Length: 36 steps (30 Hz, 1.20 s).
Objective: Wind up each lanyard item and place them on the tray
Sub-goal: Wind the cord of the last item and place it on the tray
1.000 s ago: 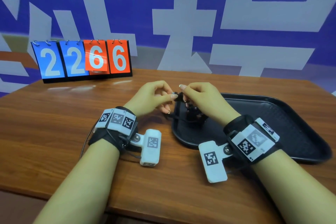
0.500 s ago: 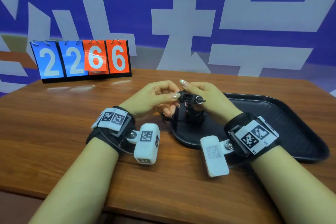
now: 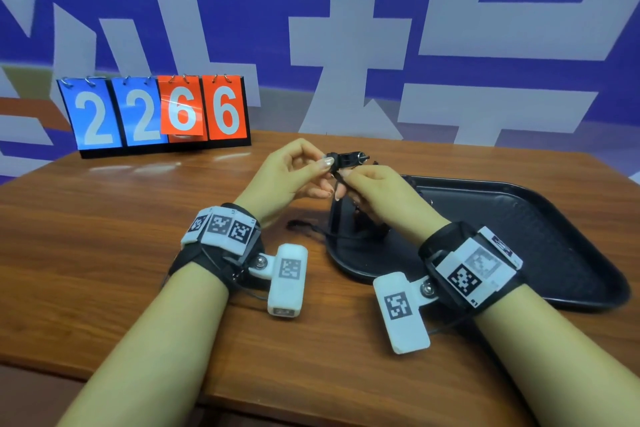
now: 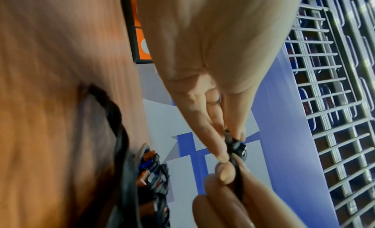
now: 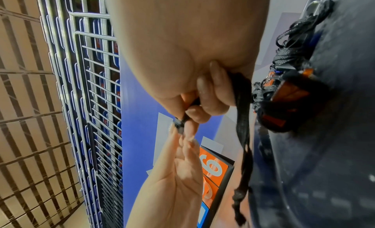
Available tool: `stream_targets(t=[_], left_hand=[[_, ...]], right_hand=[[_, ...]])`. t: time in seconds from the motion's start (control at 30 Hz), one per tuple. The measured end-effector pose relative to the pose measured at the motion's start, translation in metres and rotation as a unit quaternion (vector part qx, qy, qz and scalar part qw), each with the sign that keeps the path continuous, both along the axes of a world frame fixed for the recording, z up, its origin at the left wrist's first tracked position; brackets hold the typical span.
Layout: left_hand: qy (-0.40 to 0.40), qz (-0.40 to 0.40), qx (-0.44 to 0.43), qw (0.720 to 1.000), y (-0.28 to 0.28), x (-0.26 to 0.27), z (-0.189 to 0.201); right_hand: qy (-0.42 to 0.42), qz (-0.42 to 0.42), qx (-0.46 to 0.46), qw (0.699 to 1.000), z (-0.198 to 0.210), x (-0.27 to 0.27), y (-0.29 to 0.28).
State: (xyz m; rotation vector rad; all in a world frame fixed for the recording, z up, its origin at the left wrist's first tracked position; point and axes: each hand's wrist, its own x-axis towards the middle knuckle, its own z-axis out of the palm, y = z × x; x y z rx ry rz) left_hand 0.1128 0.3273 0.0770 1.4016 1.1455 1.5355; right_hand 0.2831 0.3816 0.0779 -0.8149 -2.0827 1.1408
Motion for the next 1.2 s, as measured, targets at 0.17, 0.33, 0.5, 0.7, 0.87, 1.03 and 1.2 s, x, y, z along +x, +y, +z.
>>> stream_targets(t=[0.17, 0.33, 0.5, 0.7, 0.87, 1.03, 1.2], left_hand=[[0.076, 0.046, -0.001, 0.996, 0.004, -0.005, -0.004], [0.157, 0.032, -0.016, 0.987, 0.002, -0.009, -0.003], [0.187, -0.031, -0.033, 0.981, -0.004, -0.008, 0.001], [0.144, -0.111, -0.041, 0.982, -0.013, -0.004, 0.009], [0.032, -0.124, -0.021, 0.992, -0.014, 0.000, 0.011], [-0.046, -0.107, -0.003, 0.993, -0.010, 0.004, 0.007], [-0.038, -0.054, 0.011, 0.998, -0.004, 0.003, 0.004]], right_hand=[[-0.005, 0.003, 0.009, 1.000, 0.004, 0.004, -0.001], [-0.024, -0.029, 0.082, 0.996, 0.007, 0.006, -0.001], [0.021, -0.058, 0.092, 0.994, 0.009, 0.009, 0.000], [0.063, -0.072, 0.084, 0.992, 0.013, 0.012, 0.002], [0.079, -0.067, 0.004, 0.995, 0.011, 0.014, 0.005], [0.044, -0.046, -0.017, 0.998, 0.003, 0.005, 0.007], [0.006, -0.024, -0.022, 0.999, -0.001, 0.000, 0.009]])
